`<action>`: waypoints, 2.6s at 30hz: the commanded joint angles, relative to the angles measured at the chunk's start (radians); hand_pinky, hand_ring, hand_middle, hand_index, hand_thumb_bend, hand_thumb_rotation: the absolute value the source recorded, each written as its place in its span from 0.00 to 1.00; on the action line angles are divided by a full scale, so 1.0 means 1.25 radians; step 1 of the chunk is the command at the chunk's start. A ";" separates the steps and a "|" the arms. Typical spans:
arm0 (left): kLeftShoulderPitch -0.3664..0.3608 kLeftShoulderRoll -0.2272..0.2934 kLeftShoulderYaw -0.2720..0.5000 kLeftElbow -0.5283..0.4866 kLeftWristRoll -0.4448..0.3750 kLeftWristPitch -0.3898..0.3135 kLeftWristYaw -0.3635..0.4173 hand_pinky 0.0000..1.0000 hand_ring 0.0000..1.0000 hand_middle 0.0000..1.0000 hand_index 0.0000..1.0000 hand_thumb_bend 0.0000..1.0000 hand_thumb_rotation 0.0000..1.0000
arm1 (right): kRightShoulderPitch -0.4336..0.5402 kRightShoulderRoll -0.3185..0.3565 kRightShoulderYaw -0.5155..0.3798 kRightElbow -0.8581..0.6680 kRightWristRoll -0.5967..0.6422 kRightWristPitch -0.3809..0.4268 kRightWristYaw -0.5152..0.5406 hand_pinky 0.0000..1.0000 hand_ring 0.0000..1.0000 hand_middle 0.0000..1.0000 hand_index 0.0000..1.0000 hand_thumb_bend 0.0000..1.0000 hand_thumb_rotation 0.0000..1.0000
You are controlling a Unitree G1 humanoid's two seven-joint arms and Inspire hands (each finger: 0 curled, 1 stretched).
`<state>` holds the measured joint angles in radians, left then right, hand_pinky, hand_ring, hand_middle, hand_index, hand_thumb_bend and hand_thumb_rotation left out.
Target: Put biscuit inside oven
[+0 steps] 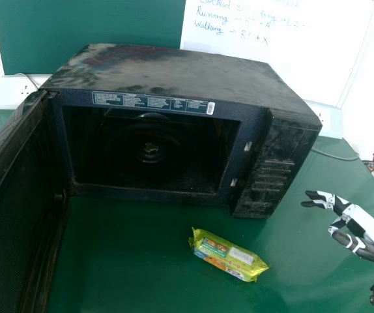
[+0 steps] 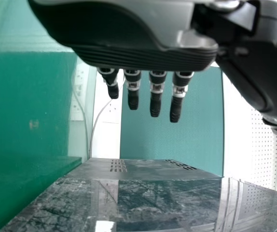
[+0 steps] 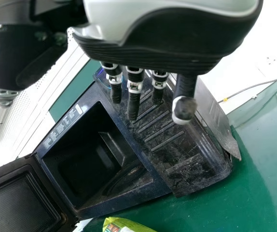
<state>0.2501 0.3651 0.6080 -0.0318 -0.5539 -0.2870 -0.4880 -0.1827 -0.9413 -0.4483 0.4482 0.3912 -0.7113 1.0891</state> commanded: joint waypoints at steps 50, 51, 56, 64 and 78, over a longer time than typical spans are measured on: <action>0.007 -0.009 0.000 -0.008 0.006 -0.011 -0.005 0.56 0.70 0.78 0.80 1.00 0.68 | 0.257 0.121 -0.080 -0.611 -0.348 0.086 -0.393 0.00 0.89 0.88 1.00 0.98 1.00; 0.008 -0.010 0.000 -0.010 0.005 -0.010 -0.005 0.56 0.70 0.78 0.80 1.00 0.70 | 0.259 0.114 -0.074 -0.629 -0.355 0.110 -0.386 0.00 0.89 0.88 1.00 0.98 1.00; 0.012 -0.014 -0.003 -0.023 -0.002 0.002 0.000 0.53 0.68 0.79 0.78 1.00 0.68 | 0.219 0.071 -0.036 -0.662 -0.417 0.123 -0.385 0.00 0.88 0.86 1.00 0.98 0.99; 0.015 -0.013 -0.003 -0.024 0.005 -0.005 -0.005 0.50 0.68 0.80 0.78 1.00 0.76 | 0.189 0.067 0.005 -0.688 -0.466 0.138 -0.395 0.00 0.91 0.89 1.00 0.97 1.00; 0.023 -0.017 -0.002 -0.035 0.009 -0.006 -0.004 0.50 0.68 0.83 0.82 1.00 0.80 | 0.152 0.072 0.075 -0.731 -0.591 0.171 -0.418 0.00 0.90 0.89 1.00 0.96 0.98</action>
<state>0.2656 0.3534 0.6067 -0.0676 -0.5493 -0.2877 -0.4932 0.0133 -0.8452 -0.3621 -0.4494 -0.3330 -0.5092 0.5766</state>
